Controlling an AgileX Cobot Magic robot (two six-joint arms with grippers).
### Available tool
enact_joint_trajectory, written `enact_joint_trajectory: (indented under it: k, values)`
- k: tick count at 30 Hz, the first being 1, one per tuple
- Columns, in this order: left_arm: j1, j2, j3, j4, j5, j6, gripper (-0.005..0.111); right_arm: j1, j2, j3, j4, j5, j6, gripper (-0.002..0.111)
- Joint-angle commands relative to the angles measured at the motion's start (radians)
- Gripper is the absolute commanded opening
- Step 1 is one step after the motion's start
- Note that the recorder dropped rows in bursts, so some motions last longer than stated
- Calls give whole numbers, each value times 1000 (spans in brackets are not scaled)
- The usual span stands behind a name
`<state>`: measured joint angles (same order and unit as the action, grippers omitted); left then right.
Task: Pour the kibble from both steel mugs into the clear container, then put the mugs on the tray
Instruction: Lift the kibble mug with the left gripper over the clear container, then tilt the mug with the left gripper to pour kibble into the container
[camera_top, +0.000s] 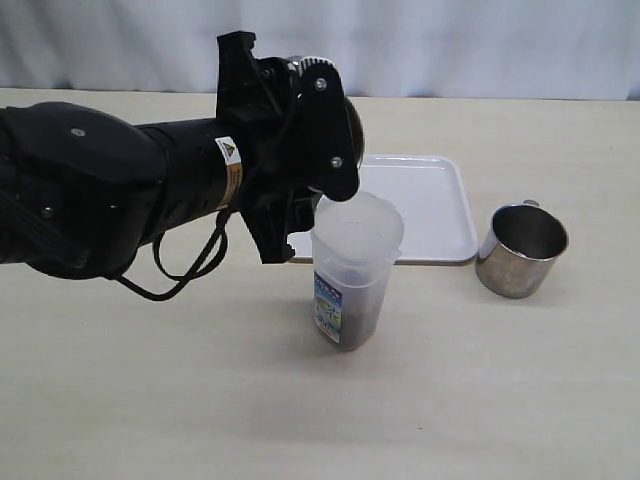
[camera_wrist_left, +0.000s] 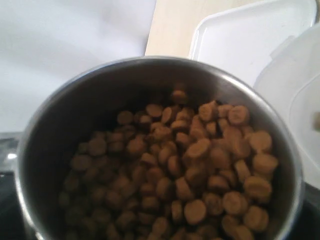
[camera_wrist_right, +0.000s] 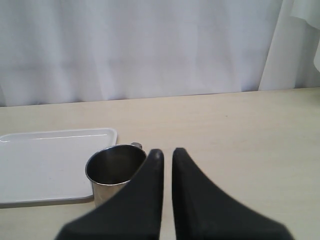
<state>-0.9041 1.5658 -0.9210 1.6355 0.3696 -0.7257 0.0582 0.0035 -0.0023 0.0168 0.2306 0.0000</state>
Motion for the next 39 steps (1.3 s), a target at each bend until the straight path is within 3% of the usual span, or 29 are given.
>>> enact_joint_trajectory:
  k: [1,21,31,39]
  values:
    - [-4,18,-11,5,15,51,0,-1,-4,2,4,3,-11,5]
    - [-4,38,-11,109,32,51,0,-1,-4,2,4,3,-11,5]
    - [-87,38,-11,109,141,160,0,-1,-4,2,4,3,-11,5]
    - [-90,38,-11,109,176,205,0,-1,-4,2,4,3,-11,5]
